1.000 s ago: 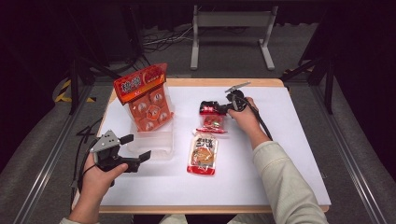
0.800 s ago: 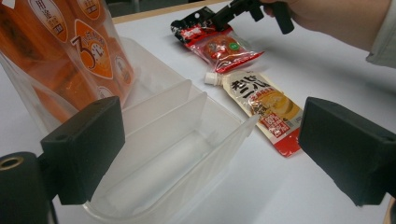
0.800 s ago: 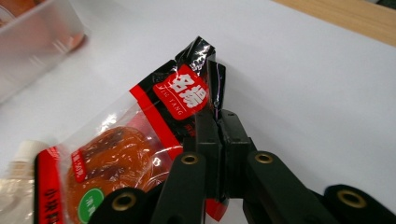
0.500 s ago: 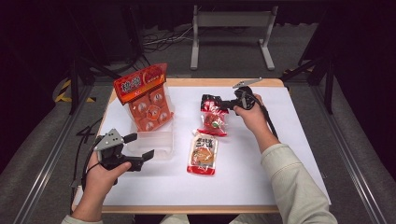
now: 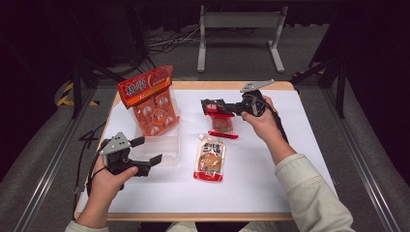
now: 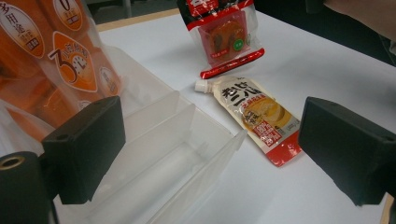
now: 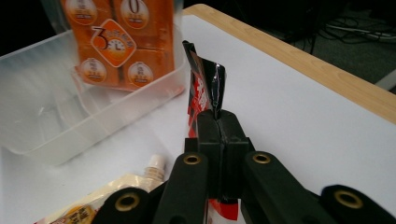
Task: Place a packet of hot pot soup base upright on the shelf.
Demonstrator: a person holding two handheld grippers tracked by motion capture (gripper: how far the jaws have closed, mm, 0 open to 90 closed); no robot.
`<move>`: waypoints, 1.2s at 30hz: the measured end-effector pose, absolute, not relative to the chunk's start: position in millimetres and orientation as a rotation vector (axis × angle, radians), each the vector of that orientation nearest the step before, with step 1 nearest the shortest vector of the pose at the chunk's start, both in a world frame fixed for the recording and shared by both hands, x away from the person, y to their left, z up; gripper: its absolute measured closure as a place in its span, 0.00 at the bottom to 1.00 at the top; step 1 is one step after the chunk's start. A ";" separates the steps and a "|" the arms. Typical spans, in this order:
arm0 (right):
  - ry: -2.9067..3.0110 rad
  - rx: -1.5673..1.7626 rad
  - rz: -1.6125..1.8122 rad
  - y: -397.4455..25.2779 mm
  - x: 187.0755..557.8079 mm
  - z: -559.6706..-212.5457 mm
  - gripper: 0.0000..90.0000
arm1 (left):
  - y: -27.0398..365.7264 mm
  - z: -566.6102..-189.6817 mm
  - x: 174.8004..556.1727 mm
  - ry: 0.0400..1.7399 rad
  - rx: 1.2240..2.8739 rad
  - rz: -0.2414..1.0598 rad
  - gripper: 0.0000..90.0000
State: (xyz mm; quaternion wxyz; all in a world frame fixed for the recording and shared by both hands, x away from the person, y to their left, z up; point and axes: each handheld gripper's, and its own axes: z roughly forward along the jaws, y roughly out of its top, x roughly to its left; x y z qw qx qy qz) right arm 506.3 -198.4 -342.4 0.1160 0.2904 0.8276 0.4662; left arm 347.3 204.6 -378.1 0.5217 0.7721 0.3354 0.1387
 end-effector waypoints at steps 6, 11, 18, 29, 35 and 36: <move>2.411 0.780 1.404 -196.7 492.2 -331.7 1.00 | 202.3 -377.6 347.2 0.787 1.851 0.326 0.10; 2.405 0.747 1.431 -197.4 486.0 -325.9 1.00 | 203.1 -376.9 347.0 0.784 1.849 0.330 0.10; 2.396 0.704 1.469 -197.5 480.2 -320.6 1.00 | 204.5 -375.5 345.3 0.779 1.846 0.331 0.09; 2.354 0.562 1.566 -197.0 468.1 -310.5 1.00 | 214.9 -373.3 342.2 0.712 1.825 0.321 0.05; 2.350 0.525 1.598 -193.0 463.5 -306.6 1.00 | 213.9 -372.1 342.4 0.731 1.810 0.329 0.05; 2.350 0.520 1.601 -192.2 463.0 -306.2 1.00 | 214.4 -371.6 342.2 0.736 1.809 0.327 0.05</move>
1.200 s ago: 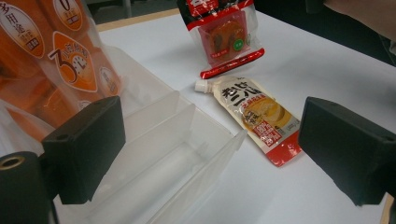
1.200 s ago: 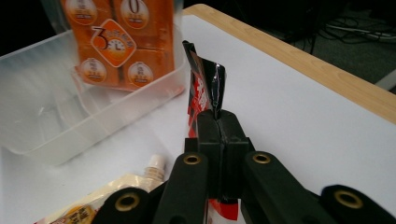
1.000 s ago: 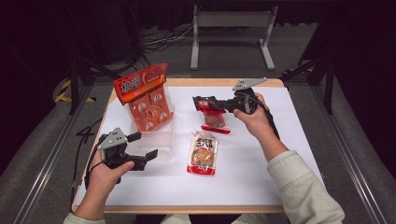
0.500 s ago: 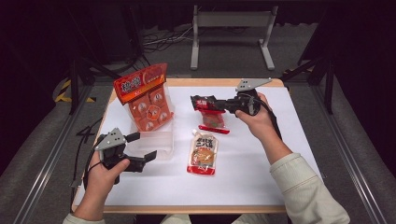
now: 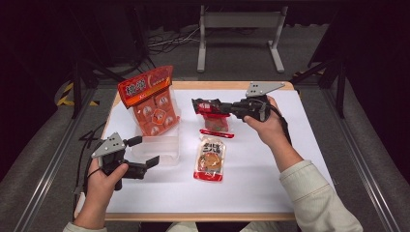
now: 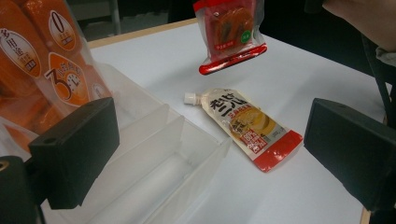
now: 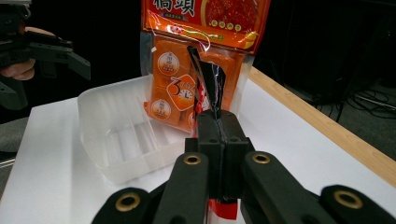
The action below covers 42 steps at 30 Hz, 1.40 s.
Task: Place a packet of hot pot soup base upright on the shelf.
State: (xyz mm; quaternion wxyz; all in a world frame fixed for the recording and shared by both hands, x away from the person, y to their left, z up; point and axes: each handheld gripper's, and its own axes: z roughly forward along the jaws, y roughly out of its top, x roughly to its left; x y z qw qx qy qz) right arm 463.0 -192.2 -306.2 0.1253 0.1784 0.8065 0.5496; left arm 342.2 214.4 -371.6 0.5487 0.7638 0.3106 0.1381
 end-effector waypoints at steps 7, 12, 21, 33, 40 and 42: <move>2.348 0.473 1.636 -184.3 461.5 -304.4 1.00 | 219.3 -371.2 341.3 0.762 1.835 0.332 0.05; 2.349 0.437 1.656 -173.8 462.2 -303.5 1.00 | 221.1 -370.4 338.2 0.765 1.829 0.329 0.05; 2.367 0.406 1.684 -154.2 466.0 -301.5 1.00 | 230.1 -369.5 332.3 0.783 1.820 0.345 0.05; 2.390 0.371 1.698 -125.3 470.9 -300.3 1.00 | 238.2 -367.9 333.5 0.816 1.819 0.350 0.05; 2.401 0.318 1.690 -105.9 470.3 -297.7 1.00 | 241.2 -366.6 333.2 0.776 1.838 0.335 0.03; 2.402 0.307 1.697 -100.3 470.4 -297.4 1.00 | 241.6 -366.1 332.5 0.783 1.831 0.337 0.03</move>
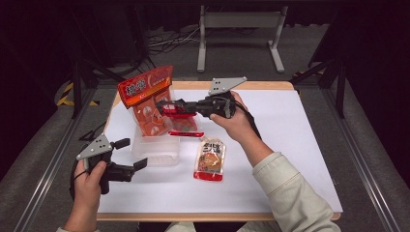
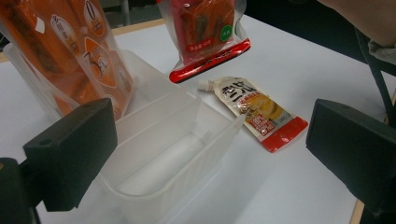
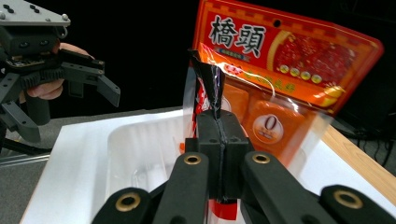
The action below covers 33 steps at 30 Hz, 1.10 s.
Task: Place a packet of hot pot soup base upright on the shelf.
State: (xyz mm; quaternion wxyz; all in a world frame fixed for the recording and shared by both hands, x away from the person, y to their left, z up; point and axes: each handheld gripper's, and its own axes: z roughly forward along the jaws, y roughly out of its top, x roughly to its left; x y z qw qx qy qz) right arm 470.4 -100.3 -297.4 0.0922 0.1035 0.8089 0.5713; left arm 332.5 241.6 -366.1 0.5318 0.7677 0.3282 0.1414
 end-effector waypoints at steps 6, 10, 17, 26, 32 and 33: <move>2.409 0.270 1.697 -82.9 469.3 -297.7 1.00 | 245.2 -366.2 332.5 0.782 1.840 0.348 0.03; 2.422 0.248 1.697 -71.9 468.5 -299.3 1.00 | 246.9 -364.8 332.0 0.775 1.840 0.355 0.03; 2.437 0.217 1.703 -58.7 467.3 -300.2 1.00 | 247.0 -364.7 331.1 0.774 1.833 0.355 0.03; 2.432 0.207 1.715 -48.5 470.0 -304.3 1.00 | 248.7 -365.0 329.4 0.778 1.823 0.349 0.03; 2.429 0.213 1.722 -42.6 474.3 -308.7 1.00 | 250.3 -364.1 328.8 0.774 1.816 0.352 0.03; 2.429 0.211 1.720 -41.8 475.2 -309.6 1.00 | 250.6 -363.9 328.6 0.777 1.814 0.353 0.03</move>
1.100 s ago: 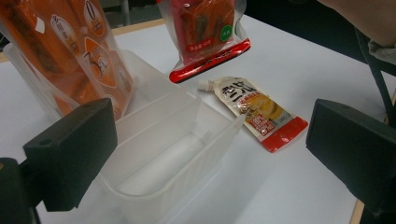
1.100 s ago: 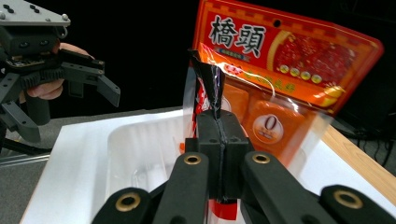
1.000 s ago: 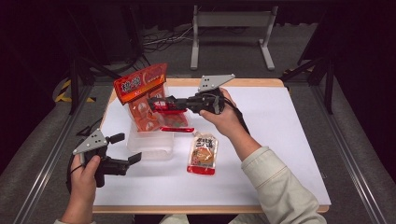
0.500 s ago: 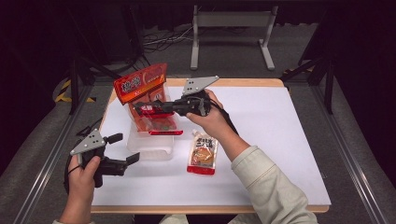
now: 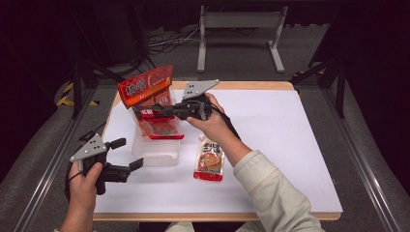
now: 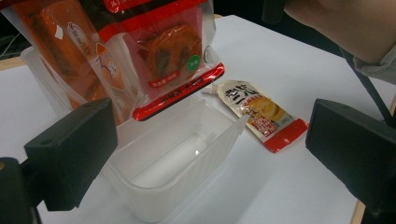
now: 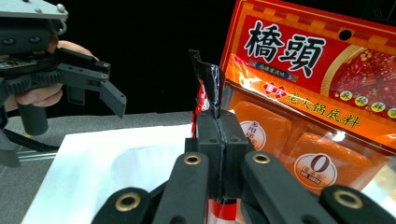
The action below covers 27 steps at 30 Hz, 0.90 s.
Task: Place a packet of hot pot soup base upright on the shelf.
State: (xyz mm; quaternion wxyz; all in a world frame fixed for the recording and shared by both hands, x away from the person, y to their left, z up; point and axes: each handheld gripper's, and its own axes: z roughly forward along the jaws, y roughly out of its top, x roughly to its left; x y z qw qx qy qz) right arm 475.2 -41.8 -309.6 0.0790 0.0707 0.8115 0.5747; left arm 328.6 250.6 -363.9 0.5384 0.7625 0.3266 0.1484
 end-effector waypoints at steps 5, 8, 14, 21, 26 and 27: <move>2.426 0.208 1.718 -36.2 477.5 -314.4 1.00 | 252.6 -363.2 329.0 0.772 1.809 0.364 0.03; 2.424 0.214 1.715 -32.9 478.2 -316.7 1.00 | 252.8 -363.7 329.0 0.777 1.803 0.358 0.03; 2.422 0.215 1.718 -27.1 479.1 -321.4 1.00 | 254.3 -363.3 328.6 0.784 1.795 0.359 0.03; 2.432 0.216 1.706 -21.0 479.5 -326.6 1.00 | 254.0 -363.7 328.7 0.781 1.797 0.354 0.03; 2.426 0.211 1.708 -18.7 480.7 -328.5 1.00 | 254.3 -363.9 329.2 0.775 1.800 0.357 0.03; 2.425 0.210 1.707 -18.4 481.0 -328.8 1.00 | 254.0 -364.1 329.1 0.780 1.796 0.353 0.03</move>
